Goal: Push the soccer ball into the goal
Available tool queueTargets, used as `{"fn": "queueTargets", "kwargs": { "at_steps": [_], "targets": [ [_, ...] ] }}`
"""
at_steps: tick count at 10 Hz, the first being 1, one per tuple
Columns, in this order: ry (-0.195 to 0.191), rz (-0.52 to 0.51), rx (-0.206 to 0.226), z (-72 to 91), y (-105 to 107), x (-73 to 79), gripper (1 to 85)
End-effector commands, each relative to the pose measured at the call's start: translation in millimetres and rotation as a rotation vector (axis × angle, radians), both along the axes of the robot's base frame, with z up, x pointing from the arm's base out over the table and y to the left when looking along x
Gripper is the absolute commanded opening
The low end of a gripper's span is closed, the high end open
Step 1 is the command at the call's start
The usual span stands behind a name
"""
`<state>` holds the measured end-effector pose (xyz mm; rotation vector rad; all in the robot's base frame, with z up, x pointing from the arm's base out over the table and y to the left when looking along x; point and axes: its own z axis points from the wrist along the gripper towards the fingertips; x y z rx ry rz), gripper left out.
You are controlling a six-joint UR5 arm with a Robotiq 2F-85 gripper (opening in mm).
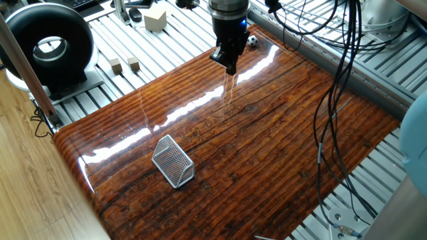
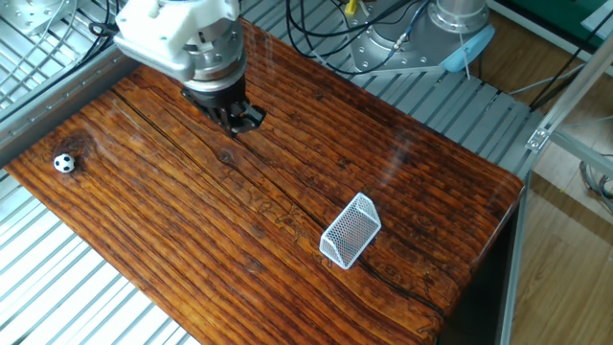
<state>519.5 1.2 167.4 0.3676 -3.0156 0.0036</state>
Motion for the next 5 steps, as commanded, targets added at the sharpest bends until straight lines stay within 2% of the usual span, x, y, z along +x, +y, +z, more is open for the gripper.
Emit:
{"fn": "queueTargets", "kwargs": {
  "at_steps": [1, 2, 3, 4, 5],
  "targets": [
    [-0.045, 0.157, 0.103, 0.9, 22.8, 10.5, 1.0],
    [-0.082, 0.212, 0.093, 0.3, 20.0, 20.0, 1.0],
    [-0.121, 0.207, 0.097, 0.4, 22.3, 30.0, 1.0],
    [-0.136, 0.21, 0.132, -8.1, 17.6, 44.9, 1.0],
    [-0.118, 0.254, 0.108, -23.0, -3.8, 57.3, 1.0]
  ]
}}
